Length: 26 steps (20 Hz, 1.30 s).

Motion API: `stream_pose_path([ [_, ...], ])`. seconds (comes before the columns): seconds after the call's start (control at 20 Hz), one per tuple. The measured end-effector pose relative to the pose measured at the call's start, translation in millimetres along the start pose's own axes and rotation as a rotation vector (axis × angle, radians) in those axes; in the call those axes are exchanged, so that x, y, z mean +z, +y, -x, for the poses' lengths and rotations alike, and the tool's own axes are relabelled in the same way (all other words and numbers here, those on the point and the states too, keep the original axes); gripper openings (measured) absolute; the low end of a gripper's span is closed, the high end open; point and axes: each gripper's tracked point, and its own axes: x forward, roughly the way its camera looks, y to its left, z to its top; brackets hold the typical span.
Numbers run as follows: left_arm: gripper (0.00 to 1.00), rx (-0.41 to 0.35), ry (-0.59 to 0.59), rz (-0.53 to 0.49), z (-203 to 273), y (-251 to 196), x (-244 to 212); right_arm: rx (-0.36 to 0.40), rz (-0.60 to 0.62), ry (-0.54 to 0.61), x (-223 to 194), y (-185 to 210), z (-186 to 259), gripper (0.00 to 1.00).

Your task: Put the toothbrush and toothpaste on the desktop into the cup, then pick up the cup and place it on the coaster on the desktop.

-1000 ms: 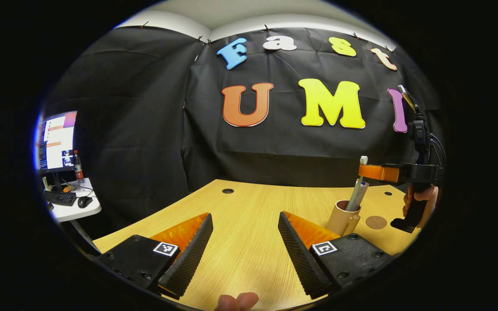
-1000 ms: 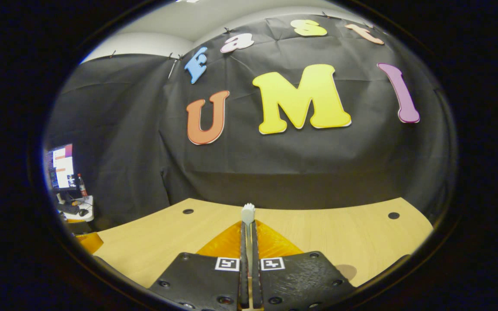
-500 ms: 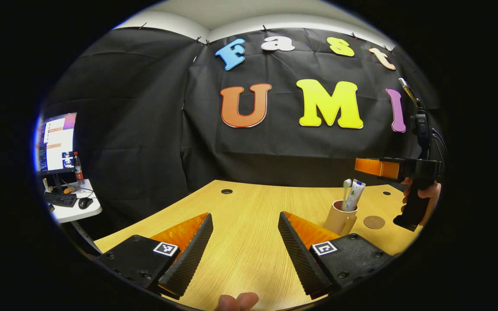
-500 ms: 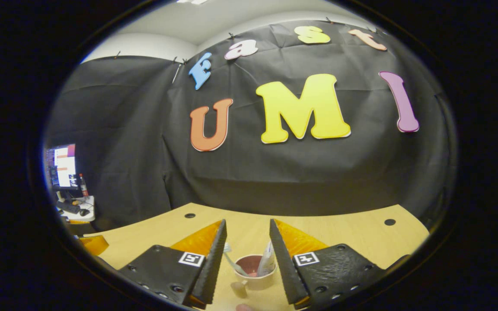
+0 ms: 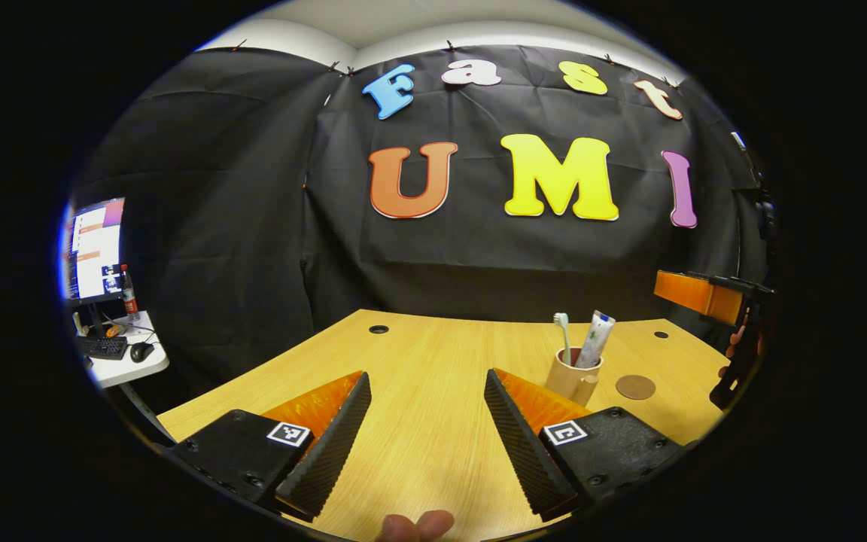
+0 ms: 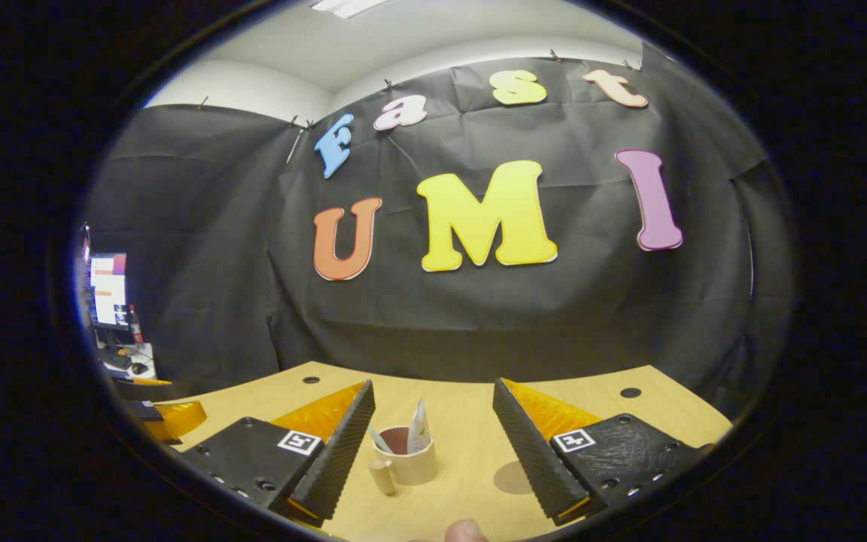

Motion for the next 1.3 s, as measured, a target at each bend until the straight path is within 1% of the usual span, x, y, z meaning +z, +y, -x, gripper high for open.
stream_pose_path([
  [0.15,0.96,-0.079,0.043,-0.027,-3,-33,0,-0.013,-0.005,-0.004,-7,-22,41,0.95],
  [0.3,0.96,-0.181,0.091,-0.044,-6,-68,5,-0.025,-0.012,0.006,-20,-42,83,0.95],
  [0.45,0.96,-0.290,0.174,-0.036,-10,-103,6,-0.071,-0.003,0.035,-40,-72,118,0.95],
  [0.55,0.97,-0.346,0.234,-0.049,-15,-121,10,-0.111,-0.001,0.067,-57,-94,136,0.96],
  [0.65,0.96,-0.396,0.298,-0.080,-27,-140,12,-0.141,-0.006,0.108,-74,-110,150,0.95],
  [0.7,0.96,-0.417,0.349,-0.113,-32,-147,9,-0.146,-0.015,0.120,-77,-115,156,0.95],
  [0.85,0.97,-0.438,0.532,-0.195,-46,-159,-18,-0.168,-0.015,0.119,-76,-129,169,0.95],
  [0.95,0.97,-0.454,0.675,-0.208,-46,-167,-39,-0.175,-0.011,0.104,-73,-134,172,0.95],
  [1.05,0.97,-0.457,0.787,-0.196,-48,-175,-54,-0.176,-0.009,0.096,-72,-138,175,0.95],
  [1.15,0.97,-0.437,0.881,-0.168,-53,-180,-63,-0.179,-0.017,0.102,-76,-142,176,0.95],
  [1.3,0.97,-0.387,0.988,-0.122,-67,-183,-73,-0.175,-0.040,0.117,-83,-146,176,0.95],
])
